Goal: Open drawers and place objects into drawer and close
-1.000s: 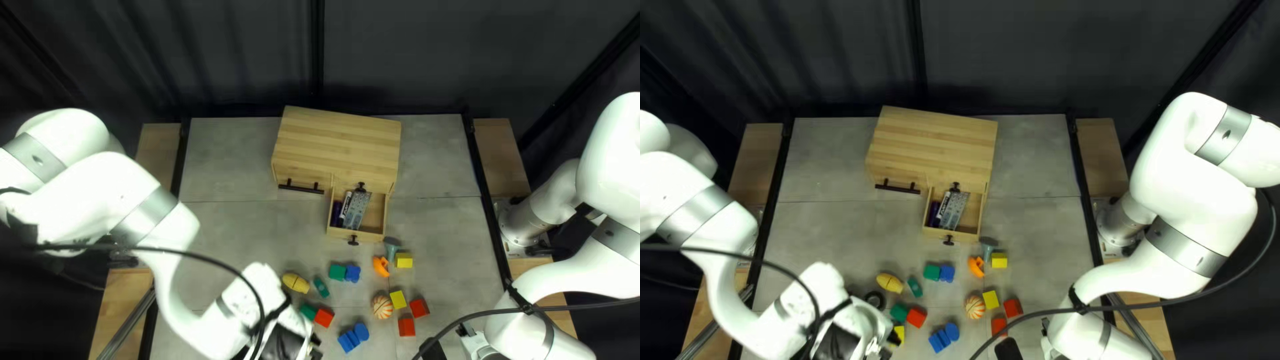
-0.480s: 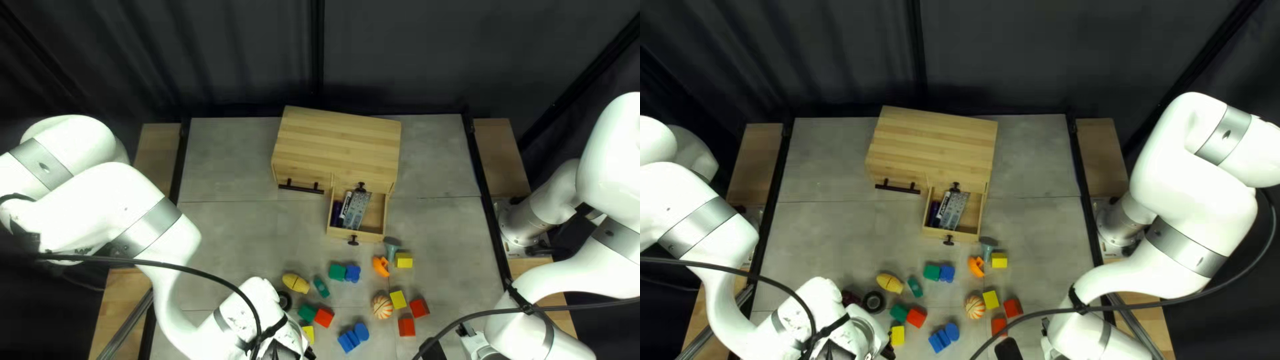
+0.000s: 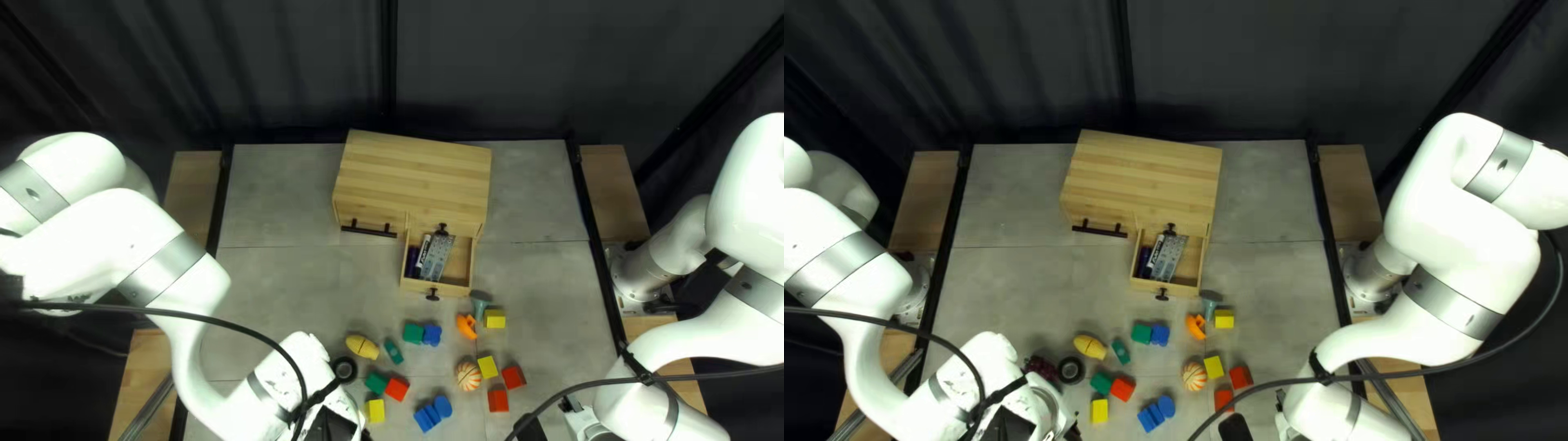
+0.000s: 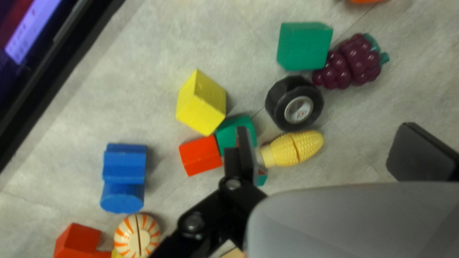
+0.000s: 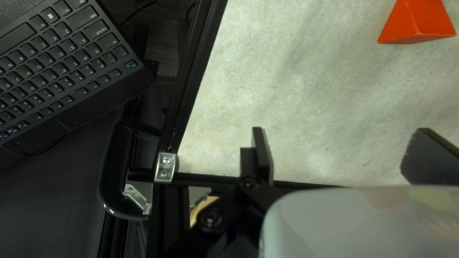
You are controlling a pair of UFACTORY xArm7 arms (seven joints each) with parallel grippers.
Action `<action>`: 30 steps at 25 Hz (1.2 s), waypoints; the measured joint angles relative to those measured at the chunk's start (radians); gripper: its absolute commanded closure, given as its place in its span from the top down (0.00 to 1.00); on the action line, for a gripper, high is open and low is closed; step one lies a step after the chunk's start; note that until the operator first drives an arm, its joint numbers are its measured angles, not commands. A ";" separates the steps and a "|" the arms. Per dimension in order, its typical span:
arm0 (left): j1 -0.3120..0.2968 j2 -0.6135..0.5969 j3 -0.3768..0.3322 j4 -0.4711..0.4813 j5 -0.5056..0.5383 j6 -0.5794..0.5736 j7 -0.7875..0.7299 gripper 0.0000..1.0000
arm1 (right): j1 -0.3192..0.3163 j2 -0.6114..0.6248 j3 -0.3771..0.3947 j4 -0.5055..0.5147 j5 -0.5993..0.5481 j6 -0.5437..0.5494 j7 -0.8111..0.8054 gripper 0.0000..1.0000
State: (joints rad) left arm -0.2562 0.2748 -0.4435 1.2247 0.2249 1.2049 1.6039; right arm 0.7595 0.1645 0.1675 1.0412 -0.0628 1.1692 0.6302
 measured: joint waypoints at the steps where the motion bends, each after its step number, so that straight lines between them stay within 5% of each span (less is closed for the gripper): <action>1: 0.002 0.001 -0.001 0.001 -0.004 0.000 0.007 1.00 | 0.000 0.000 0.000 0.000 0.000 0.000 0.000 1.00; 30: -0.034 0.000 -0.050 -0.053 -0.052 -0.025 0.016 1.00 | 0.000 0.000 0.000 0.000 0.000 0.000 0.000 1.00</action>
State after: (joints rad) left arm -0.2903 0.2746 -0.4930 1.1713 0.1727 1.1802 1.6199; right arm 0.7595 0.1645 0.1675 1.0412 -0.0628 1.1692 0.6302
